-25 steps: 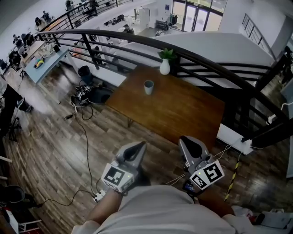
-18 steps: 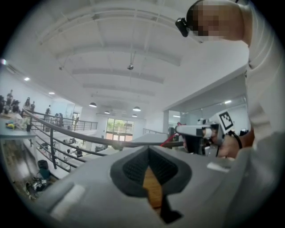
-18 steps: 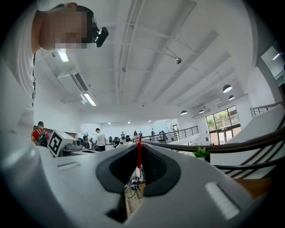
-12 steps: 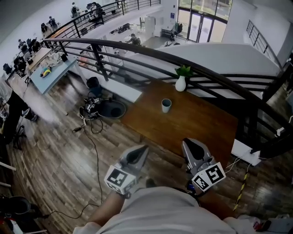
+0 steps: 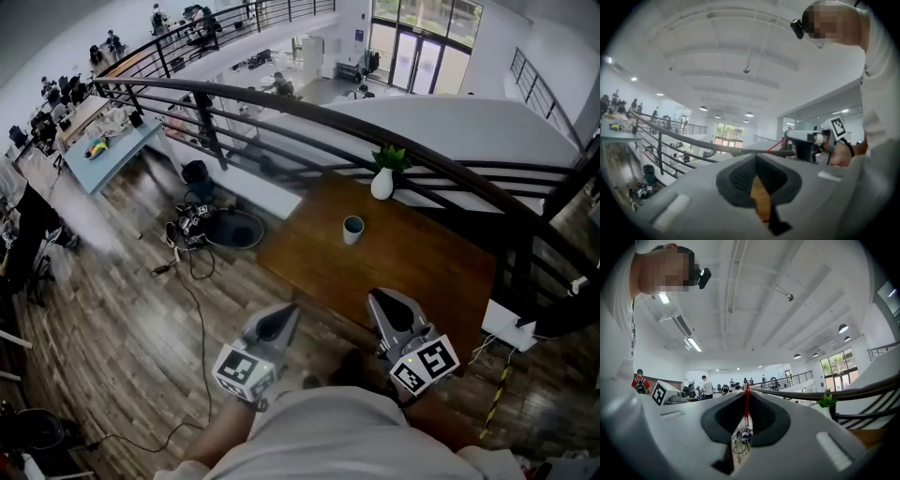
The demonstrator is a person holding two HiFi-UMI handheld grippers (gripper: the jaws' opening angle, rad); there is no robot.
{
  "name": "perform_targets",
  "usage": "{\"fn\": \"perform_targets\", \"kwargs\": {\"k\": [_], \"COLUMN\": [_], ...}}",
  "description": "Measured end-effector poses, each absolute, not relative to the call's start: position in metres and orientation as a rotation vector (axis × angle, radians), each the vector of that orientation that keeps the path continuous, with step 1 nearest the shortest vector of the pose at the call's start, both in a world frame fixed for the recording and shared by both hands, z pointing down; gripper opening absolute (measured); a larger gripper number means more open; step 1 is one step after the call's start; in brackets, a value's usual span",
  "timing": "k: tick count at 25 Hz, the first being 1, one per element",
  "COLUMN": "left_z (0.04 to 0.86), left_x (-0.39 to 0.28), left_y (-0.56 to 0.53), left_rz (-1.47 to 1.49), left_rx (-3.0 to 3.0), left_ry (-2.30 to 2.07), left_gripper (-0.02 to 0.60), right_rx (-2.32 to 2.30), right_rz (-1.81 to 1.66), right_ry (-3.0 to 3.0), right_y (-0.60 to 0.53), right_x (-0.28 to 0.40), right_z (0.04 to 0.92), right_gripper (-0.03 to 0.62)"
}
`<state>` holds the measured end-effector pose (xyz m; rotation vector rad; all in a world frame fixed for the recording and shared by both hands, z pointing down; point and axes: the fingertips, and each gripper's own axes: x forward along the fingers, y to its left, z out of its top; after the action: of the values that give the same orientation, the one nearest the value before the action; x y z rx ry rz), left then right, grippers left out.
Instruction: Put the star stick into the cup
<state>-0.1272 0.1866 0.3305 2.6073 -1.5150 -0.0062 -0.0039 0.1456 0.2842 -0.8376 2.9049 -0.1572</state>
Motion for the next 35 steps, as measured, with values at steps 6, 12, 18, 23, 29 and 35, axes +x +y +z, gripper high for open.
{"fn": "perform_targets", "kwargs": {"k": [6,12,18,23,29,35], "left_z": [0.332,0.336,0.335,0.331,0.336,0.335], "left_x": [-0.14,-0.131,-0.081,-0.048,-0.039,-0.041], "left_y": [0.16,0.111,0.041,-0.008,-0.045,-0.076], "left_rz": [-0.029,-0.006,-0.012,-0.049,-0.044,-0.032], "left_rx": [2.571,2.565,2.559,2.586,2.585,2.618], "left_ry": [-1.535,-1.543,-1.522,-1.493,-1.468,-1.411], "left_gripper": [0.002,0.002,0.002,0.002,0.002,0.002], "right_rx": [-0.789,-0.766,-0.762,-0.742,-0.805,-0.886], "right_rz": [-0.161,-0.172,-0.176,-0.137,-0.137,-0.167], "right_ry": [2.918,2.924,2.905,2.913,2.905,2.886], "right_y": [0.108,0.056,-0.012,-0.053,-0.088,-0.106], "right_x": [-0.022,-0.013,0.037,0.059,0.078,0.082], "right_z": [0.286,0.29,0.289,0.284,0.287,0.295], "right_gripper": [0.023,0.023,0.023,0.023,0.023,0.023]}}
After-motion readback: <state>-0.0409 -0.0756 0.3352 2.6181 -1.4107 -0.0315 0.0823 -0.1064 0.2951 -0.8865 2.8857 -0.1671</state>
